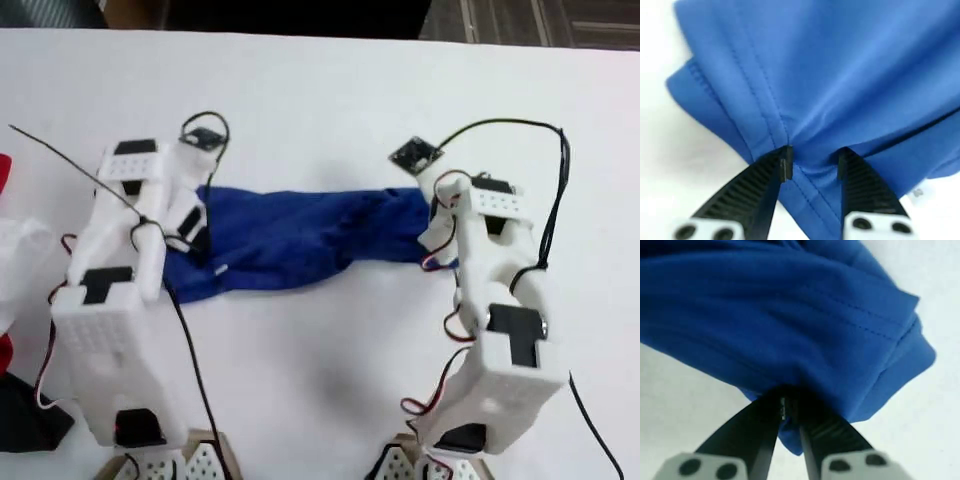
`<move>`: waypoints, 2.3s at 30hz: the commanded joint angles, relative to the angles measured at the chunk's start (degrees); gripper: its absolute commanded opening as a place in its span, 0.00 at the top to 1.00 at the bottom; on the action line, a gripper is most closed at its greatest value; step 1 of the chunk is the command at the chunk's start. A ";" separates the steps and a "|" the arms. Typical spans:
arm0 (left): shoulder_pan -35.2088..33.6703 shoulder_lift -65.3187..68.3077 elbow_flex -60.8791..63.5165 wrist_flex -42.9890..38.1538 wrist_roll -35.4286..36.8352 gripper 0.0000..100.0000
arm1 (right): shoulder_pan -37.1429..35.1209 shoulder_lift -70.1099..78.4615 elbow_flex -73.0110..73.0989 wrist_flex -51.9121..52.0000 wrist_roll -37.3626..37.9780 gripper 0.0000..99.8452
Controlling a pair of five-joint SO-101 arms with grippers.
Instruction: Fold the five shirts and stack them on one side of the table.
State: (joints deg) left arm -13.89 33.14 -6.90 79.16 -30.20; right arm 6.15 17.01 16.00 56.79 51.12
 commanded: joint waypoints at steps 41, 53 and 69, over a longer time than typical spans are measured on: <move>-0.44 25.58 -52.09 22.77 14.42 0.75 | 6.90 -42.07 -1.41 29.49 0.88 0.85; 0.18 11.25 -41.45 22.68 14.24 0.75 | 7.25 -43.21 6.07 25.54 3.16 0.85; 1.23 22.86 -32.13 17.14 14.15 0.83 | 7.34 -43.30 5.71 25.89 3.16 0.85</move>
State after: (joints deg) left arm -13.63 54.42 -39.08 95.87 -16.04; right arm 12.92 -23.87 22.33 82.99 54.02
